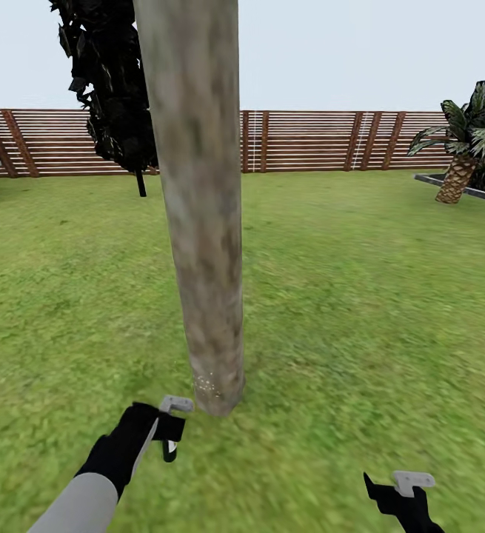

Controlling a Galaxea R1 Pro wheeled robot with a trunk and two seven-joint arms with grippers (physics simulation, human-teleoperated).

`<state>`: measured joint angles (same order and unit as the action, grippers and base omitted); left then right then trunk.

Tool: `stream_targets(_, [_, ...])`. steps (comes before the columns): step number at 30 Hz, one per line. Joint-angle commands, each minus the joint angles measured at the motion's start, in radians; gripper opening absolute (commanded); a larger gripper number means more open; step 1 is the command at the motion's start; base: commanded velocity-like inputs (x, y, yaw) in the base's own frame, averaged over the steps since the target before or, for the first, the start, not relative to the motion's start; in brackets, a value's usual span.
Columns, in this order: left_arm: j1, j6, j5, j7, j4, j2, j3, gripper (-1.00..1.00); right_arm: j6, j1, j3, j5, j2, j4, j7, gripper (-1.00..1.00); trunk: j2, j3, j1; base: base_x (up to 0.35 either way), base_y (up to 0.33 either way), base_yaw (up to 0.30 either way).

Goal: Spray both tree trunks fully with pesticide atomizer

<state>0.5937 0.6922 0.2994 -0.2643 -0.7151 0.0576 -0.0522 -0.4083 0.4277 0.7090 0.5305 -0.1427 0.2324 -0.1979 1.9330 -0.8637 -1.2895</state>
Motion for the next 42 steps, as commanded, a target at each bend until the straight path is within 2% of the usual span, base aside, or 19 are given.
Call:
stream_targets(1, [-0.002, -0.002, 0.003, -0.004, 0.000, 0.003, 0.002, -1.00, 0.000, 0.000, 0.000, 0.000, 0.000, 0.000, 0.000, 1.00, 0.000, 0.000, 0.000, 0.000, 0.000, 0.000])
stream_targets(2, [-0.004, -0.003, 0.003, -0.009, 0.001, 0.009, 0.022, -1.00, 0.000, -0.001, 0.000, 0.000, 0.000, 0.000, 0.000, 1.00, 0.000, 0.000, 0.000, 0.000, 0.000, 0.000])
stream_targets(3, [-0.004, 0.000, 0.002, -0.011, 0.001, 0.012, 0.061, -1.00, 0.000, 0.000, 0.000, 0.000, 0.000, 0.000, -0.001, 1.00, 0.000, 0.000, 0.000, 0.000, 0.000, -0.029])
stream_targets(5, [-0.005, 0.001, 0.000, -0.012, 0.000, 0.014, 0.086, -1.00, 0.000, 0.000, 0.000, 0.000, 0.000, -0.001, -0.001, 1.00, 0.000, 0.000, 0.000, 0.000, 0.000, -0.153])
stream_targets(12, [-0.004, 0.004, -0.002, -0.012, -0.002, -0.004, 0.079, -1.00, 0.000, 0.000, 0.000, 0.000, 0.000, -0.001, -0.002, 1.00, 0.000, -0.001, 0.000, 0.000, 0.000, -0.275])
stream_targets(13, [-0.004, 0.004, -0.002, -0.012, -0.002, -0.018, 0.050, -1.00, 0.000, -0.001, 0.000, 0.000, 0.000, -0.001, -0.002, 1.00, 0.000, -0.001, 0.000, 0.000, 0.000, -0.119])
stream_targets(15, [-0.001, 0.004, -0.002, -0.016, -0.003, -0.043, 0.021, -1.00, 0.000, 0.000, 0.000, 0.000, 0.000, -0.001, -0.001, 1.00, 0.000, -0.001, 0.000, 0.000, 0.000, -0.046])
stream_targets(17, [0.006, 0.005, -0.001, -0.043, -0.010, -0.063, 0.013, -1.00, 0.000, 0.000, 0.000, 0.000, 0.000, -0.001, 0.000, 1.00, 0.000, -0.001, 0.000, 0.000, 0.000, -0.015])
stream_targets(19, [0.010, 0.008, 0.003, -0.092, -0.035, -0.098, 0.010, -1.00, 0.000, 0.000, 0.000, 0.000, 0.000, -0.001, 0.000, 1.00, 0.000, -0.001, 0.000, 0.000, 0.000, -0.003])
stream_targets(21, [0.014, 0.009, 0.003, -0.107, -0.041, -0.124, 0.010, -1.00, 0.000, 0.000, 0.000, 0.000, 0.000, -0.001, 0.000, 1.00, 0.000, -0.001, 0.000, 0.000, 0.000, -0.001])
stream_targets(23, [0.034, 0.012, 0.000, -0.116, -0.044, -0.176, 0.009, -1.00, 0.000, 0.000, 0.000, 0.000, 0.000, -0.001, 0.000, 1.00, 0.000, -0.001, 0.000, 0.000, 0.000, 0.000])
stream_targets(24, [0.050, 0.016, -0.001, -0.118, -0.045, -0.194, 0.009, -1.00, 0.000, -0.001, 0.000, 0.000, 0.000, -0.001, 0.000, 1.00, 0.000, -0.001, 0.000, 0.000, 0.000, 0.000])
stream_targets(26, [0.067, 0.031, -0.001, -0.126, -0.045, -0.209, 0.010, -1.00, 0.000, 0.000, 0.000, 0.000, 0.000, -0.001, 0.000, 1.00, 0.000, -0.001, 0.000, 0.000, 0.000, 0.000])
stream_targets(27, [0.089, 0.050, 0.004, -0.158, -0.050, -0.219, 0.010, -1.00, 0.000, -0.001, 0.000, 0.000, 0.000, -0.001, 0.000, 1.00, 0.000, -0.001, 0.000, 0.000, 0.000, 0.000])
stream_targets(29, [0.130, 0.060, 0.010, -0.205, -0.053, -0.223, 0.014, -1.00, 0.000, 0.000, 0.000, 0.000, 0.000, -0.001, 0.000, 1.00, 0.000, -0.001, 0.000, 0.000, 0.000, 0.000])
stream_targets(32, [0.174, 0.075, 0.011, -0.217, -0.053, -0.223, 0.016, -1.00, 0.000, 0.000, 0.000, 0.000, 0.000, -0.001, 0.000, 1.00, 0.000, -0.001, 0.000, 0.000, 0.000, 0.000])
stream_targets(35, [0.245, 0.162, 0.010, -0.221, -0.056, -0.225, 0.019, -1.00, 0.000, -0.001, 0.000, 0.000, 0.000, -0.001, 0.000, 1.00, 0.000, -0.001, 0.000, 0.000, 0.000, 0.000])
stream_targets(38, [0.292, 0.195, 0.009, -0.223, -0.059, -0.225, 0.020, -1.00, 0.000, 0.000, 0.000, 0.000, 0.000, -0.001, 0.000, 1.00, 0.000, -0.001, 0.000, 0.000, 0.000, 0.000])
stream_targets(42, [0.312, 0.199, 0.010, -0.223, -0.060, -0.225, 0.020, -1.00, 0.000, -0.001, 0.001, 0.000, -0.001, -0.001, 0.001, 1.00, 0.000, -0.001, 0.000, 0.000, 0.000, 0.000])
